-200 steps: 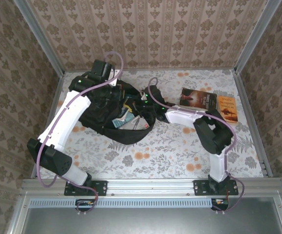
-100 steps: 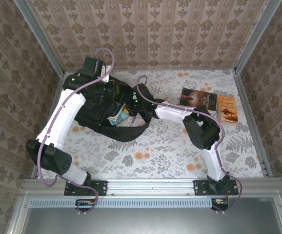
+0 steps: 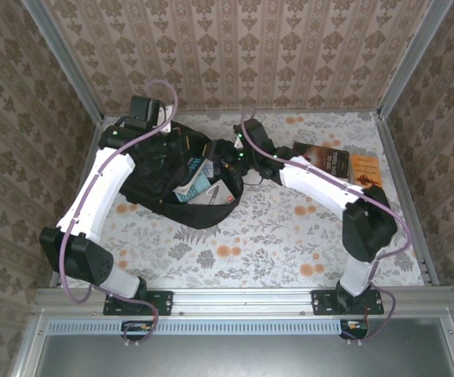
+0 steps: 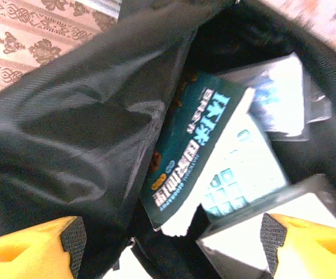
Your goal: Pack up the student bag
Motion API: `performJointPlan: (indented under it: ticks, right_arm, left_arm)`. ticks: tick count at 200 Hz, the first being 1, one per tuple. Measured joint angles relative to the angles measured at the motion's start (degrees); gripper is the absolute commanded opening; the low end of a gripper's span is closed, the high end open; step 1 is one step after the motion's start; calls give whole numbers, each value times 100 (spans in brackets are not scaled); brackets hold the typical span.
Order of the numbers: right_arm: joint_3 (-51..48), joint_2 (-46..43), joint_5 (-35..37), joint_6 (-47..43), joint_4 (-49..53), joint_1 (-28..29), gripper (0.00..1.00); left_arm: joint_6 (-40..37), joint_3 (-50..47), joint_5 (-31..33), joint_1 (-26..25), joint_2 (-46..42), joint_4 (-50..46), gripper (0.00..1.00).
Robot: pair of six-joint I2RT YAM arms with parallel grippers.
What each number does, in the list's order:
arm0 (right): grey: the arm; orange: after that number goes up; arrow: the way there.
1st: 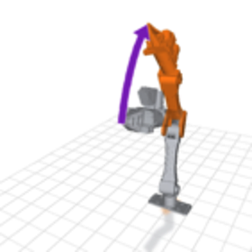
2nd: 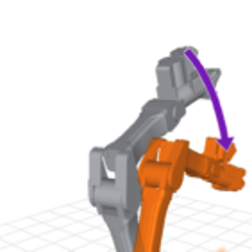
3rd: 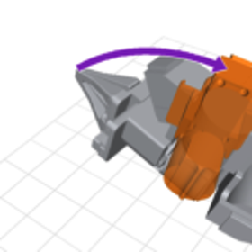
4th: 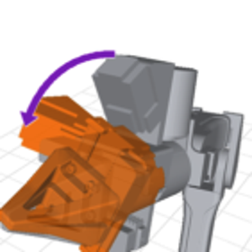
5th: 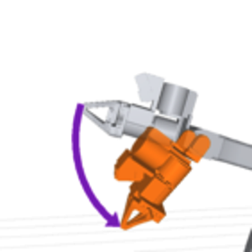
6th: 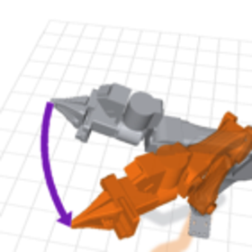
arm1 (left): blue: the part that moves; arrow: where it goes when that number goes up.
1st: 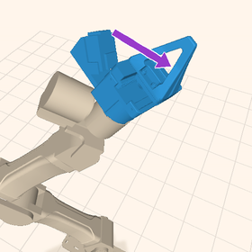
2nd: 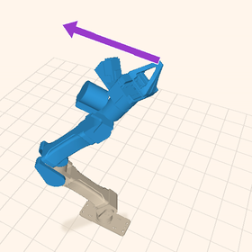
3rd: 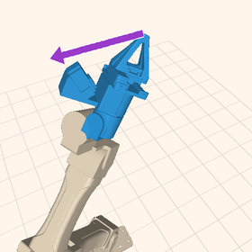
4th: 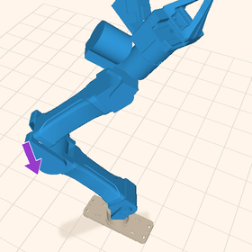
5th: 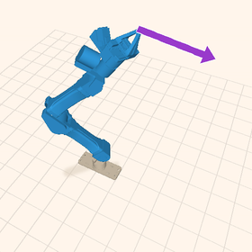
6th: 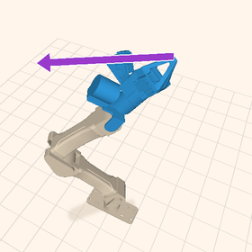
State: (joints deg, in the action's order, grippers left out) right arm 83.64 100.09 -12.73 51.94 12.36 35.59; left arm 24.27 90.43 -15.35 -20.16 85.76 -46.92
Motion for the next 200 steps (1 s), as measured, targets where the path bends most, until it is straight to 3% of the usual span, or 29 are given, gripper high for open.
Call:
performJointPlan:
  ticks: [47, 95, 150, 200]
  right_arm:
    - [-590, -820, 793, -837, 837, -1069, 81]
    - [-470, -564, 1993, -1204, 1867, -1928, 80]
    - [-632, -59, 1926, 313, 2218, -2953, 69]
    - [-752, 363, 1851, 1950, 2238, -3571, 77]
  left_arm:
    - [339, -619, -328, -72, 0, 586, 13]
    - [439, -1126, -494, -216, 26, 951, 47]
    - [326, -1515, -87, -557, -129, 1185, 64]
    - [17, -1521, 457, -1163, -564, 1233, 68]
